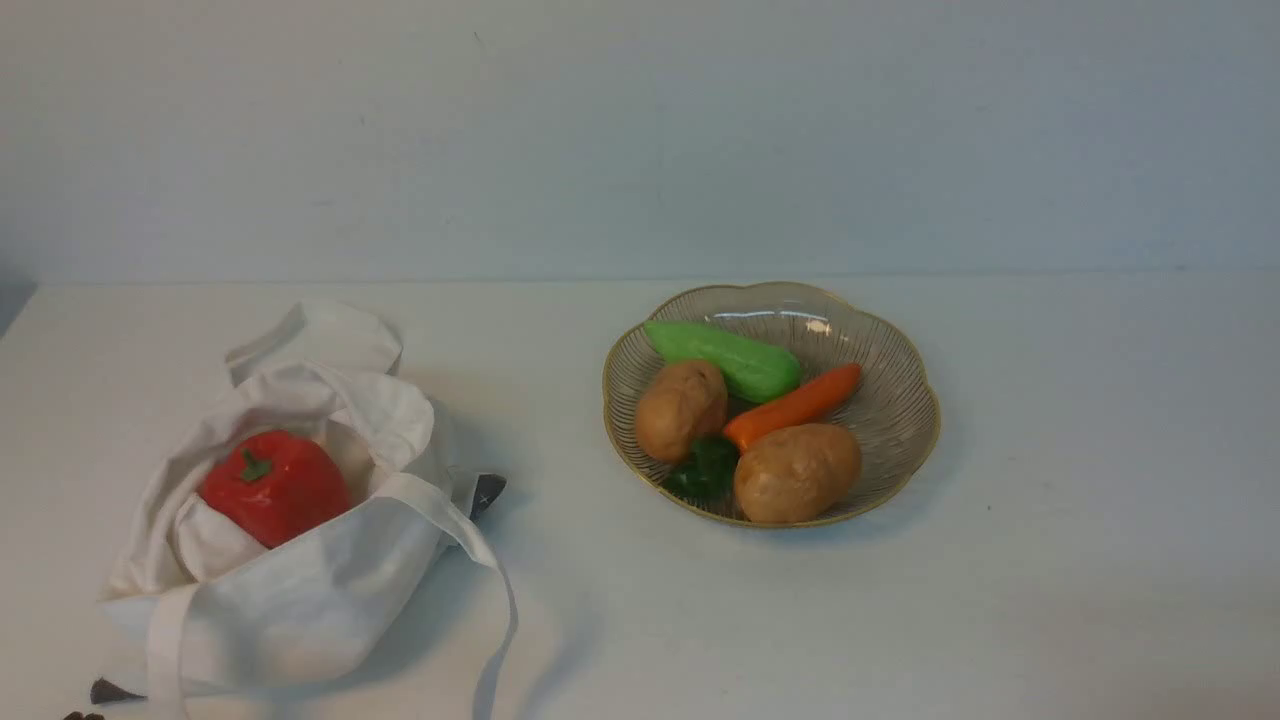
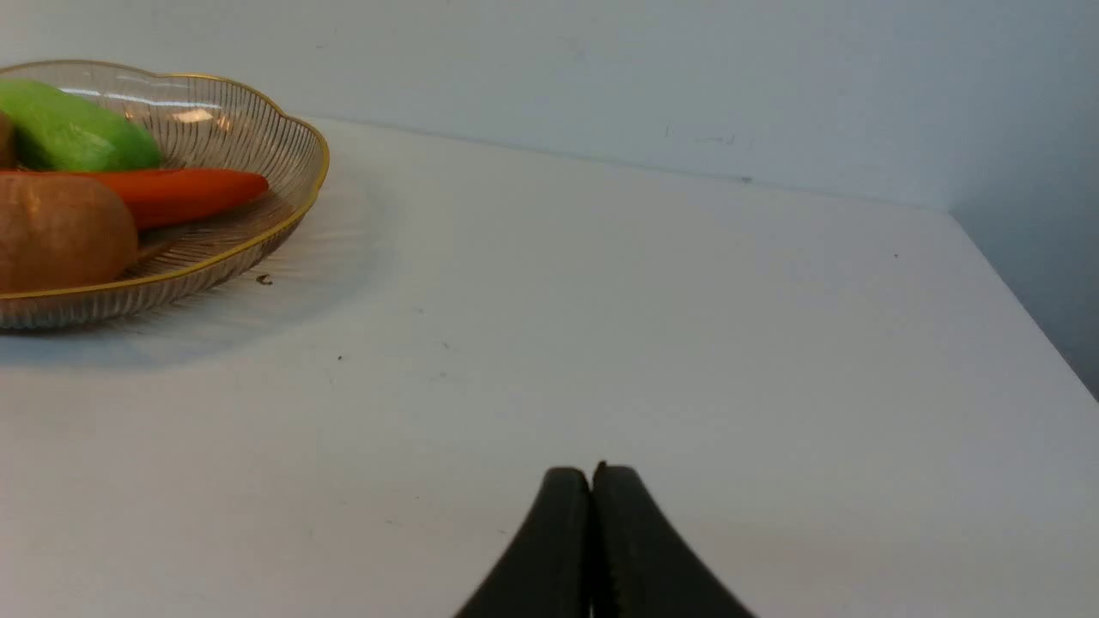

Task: Take vegetables from cloth bag on white table place on plate.
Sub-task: 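Reach into the bag and grasp the red bell pepper with the left gripper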

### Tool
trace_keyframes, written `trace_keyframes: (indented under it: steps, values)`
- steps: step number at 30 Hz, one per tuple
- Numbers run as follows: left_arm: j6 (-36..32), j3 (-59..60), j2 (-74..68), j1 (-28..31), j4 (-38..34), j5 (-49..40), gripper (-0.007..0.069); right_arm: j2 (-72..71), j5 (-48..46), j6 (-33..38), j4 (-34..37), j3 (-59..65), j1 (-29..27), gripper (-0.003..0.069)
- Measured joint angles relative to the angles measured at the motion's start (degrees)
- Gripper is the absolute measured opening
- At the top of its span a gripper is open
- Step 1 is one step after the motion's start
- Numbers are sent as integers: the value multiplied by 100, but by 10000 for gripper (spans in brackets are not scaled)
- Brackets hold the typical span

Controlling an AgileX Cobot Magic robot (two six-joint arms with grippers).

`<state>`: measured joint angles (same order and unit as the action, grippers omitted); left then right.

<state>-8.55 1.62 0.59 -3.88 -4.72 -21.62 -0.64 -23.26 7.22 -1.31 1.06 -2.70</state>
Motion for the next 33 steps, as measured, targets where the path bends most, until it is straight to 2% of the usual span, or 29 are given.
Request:
trace_keyframes:
  steps: [26, 29, 33]
  values:
    - [-6, 0, 0, 0, 24, 30, -5, 0, 0, 0, 0, 0, 0, -15]
    - [149, 6, 0, 0, -322, 341, -5, 0, 0, 0, 0, 0, 0, -15]
    - [602, 6, 0, 0, -1437, 1129, -5, 0, 0, 0, 0, 0, 0, -15]
